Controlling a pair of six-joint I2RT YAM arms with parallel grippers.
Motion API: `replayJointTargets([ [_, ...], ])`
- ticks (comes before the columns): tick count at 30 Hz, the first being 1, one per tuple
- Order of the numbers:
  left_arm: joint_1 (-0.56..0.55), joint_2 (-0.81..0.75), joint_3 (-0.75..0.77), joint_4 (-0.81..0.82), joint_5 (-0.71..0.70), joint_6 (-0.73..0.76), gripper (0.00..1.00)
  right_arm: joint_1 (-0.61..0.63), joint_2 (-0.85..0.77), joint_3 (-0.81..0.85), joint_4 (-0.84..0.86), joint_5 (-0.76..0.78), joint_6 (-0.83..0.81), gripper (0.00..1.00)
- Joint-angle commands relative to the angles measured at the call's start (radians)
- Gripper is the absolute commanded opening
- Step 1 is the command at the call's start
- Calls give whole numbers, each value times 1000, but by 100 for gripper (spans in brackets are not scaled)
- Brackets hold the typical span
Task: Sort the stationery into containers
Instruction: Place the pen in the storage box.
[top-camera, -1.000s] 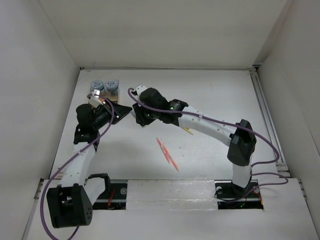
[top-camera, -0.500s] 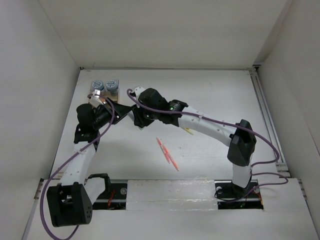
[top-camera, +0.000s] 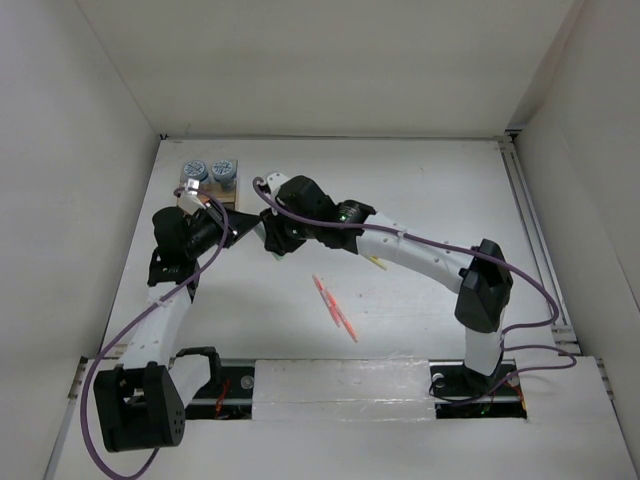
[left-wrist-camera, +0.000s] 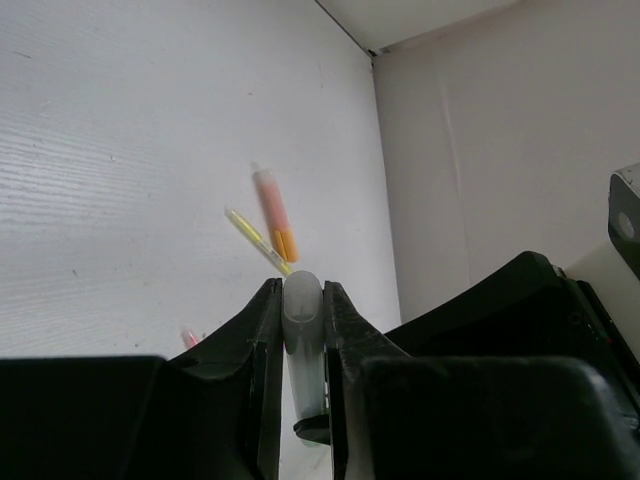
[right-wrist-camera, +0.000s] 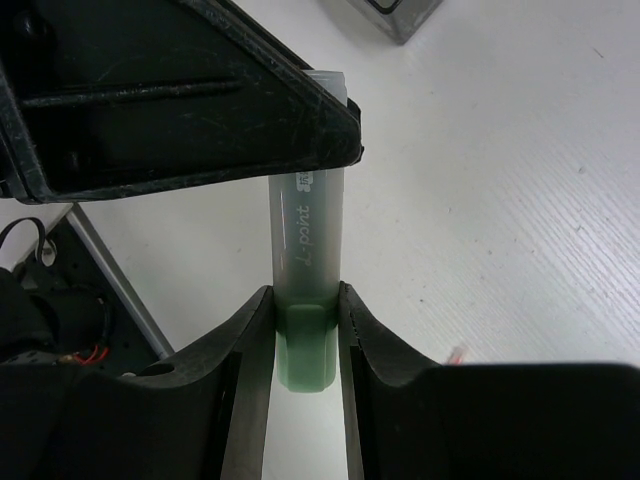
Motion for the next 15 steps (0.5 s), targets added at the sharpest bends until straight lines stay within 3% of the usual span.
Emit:
replayJointTargets([
  [1,-1,2,-1,64,42,-6,0,14,-43,28,92,8,3,0],
  [2,-1,2,-1,65,25,-6,0,14,-43,29,92,34,3,0],
  [3,-1,-8,-1,65,13,-18,0,14,-43,29,92,45,3,14],
  [4,-1,-20,-1,77,-16,-32,0,14,-43,29,92,68,3,46],
  [5,-1,-20,-1,91,-33,-41,0,14,-57,18,92,68,3,46],
  [6,-1,-34,-1,103,-51,-51,0,14,-68,9,92,91,3,84],
  [7,-1,-34,-1,103,-73,-60,0,14,-80,-13,101,103,12,98],
  [11,-1,-43,-1,126,-208,-94,0,-9,-185,-79,79,175,24,100],
  [15,56,27,-12,264,-295,-184,0,-19,-322,-209,90,246,35,100],
])
